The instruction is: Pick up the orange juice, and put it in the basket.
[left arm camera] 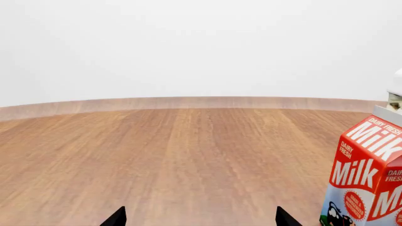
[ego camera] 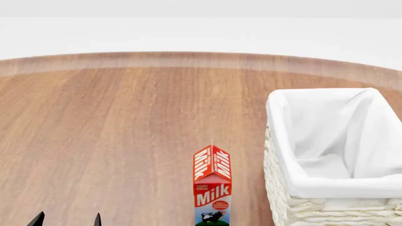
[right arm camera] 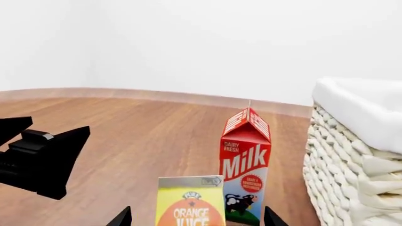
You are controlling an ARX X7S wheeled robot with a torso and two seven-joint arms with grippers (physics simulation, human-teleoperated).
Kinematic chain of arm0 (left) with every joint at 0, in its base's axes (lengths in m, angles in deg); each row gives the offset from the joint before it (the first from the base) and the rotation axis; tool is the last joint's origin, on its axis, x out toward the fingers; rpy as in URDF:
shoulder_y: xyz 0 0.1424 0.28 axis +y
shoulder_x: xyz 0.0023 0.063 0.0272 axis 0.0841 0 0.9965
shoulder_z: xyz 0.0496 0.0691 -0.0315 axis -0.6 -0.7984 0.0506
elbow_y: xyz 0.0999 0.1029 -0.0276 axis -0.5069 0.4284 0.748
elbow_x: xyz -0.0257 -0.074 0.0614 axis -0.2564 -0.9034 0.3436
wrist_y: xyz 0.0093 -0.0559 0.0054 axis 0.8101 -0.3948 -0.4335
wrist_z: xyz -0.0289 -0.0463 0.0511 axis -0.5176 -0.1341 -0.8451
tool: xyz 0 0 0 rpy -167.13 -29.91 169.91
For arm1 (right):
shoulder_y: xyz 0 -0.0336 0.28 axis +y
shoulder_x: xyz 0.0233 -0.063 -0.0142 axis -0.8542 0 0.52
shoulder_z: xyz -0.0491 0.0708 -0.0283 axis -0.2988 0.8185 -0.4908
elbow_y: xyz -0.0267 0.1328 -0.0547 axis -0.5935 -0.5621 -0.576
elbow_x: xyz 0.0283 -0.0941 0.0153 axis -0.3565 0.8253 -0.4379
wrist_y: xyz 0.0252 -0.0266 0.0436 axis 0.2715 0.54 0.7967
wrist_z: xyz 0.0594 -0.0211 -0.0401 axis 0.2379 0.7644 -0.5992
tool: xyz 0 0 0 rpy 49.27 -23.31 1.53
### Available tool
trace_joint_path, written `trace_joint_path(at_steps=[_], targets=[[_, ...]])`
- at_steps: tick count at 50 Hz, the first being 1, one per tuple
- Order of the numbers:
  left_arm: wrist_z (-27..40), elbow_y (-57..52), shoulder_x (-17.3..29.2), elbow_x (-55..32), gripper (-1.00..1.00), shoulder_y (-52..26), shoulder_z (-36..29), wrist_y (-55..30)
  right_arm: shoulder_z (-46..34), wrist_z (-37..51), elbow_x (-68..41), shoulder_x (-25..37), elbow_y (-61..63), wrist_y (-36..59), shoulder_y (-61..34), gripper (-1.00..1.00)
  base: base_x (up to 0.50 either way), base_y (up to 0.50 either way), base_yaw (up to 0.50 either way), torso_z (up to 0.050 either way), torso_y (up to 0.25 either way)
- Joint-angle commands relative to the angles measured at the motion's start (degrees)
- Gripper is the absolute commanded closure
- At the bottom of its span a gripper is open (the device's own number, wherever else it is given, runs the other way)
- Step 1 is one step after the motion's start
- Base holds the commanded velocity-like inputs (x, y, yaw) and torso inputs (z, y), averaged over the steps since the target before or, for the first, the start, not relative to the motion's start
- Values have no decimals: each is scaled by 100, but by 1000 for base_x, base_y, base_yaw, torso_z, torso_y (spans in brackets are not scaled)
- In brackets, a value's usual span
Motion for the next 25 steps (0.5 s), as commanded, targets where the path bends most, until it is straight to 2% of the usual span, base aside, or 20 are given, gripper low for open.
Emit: trace_joint_path(at_steps=[1, 25], targets=[[23, 2, 19, -19, -100, -6, -25, 8, -17, 2, -130, -64, -128, 184, -164, -100, 0, 0, 0, 0, 0], [68, 8, 58, -58, -100, -17, -77, 23, -81, 33, -206, -131, -483, 197, -360, -100, 0, 0, 0, 0, 0]])
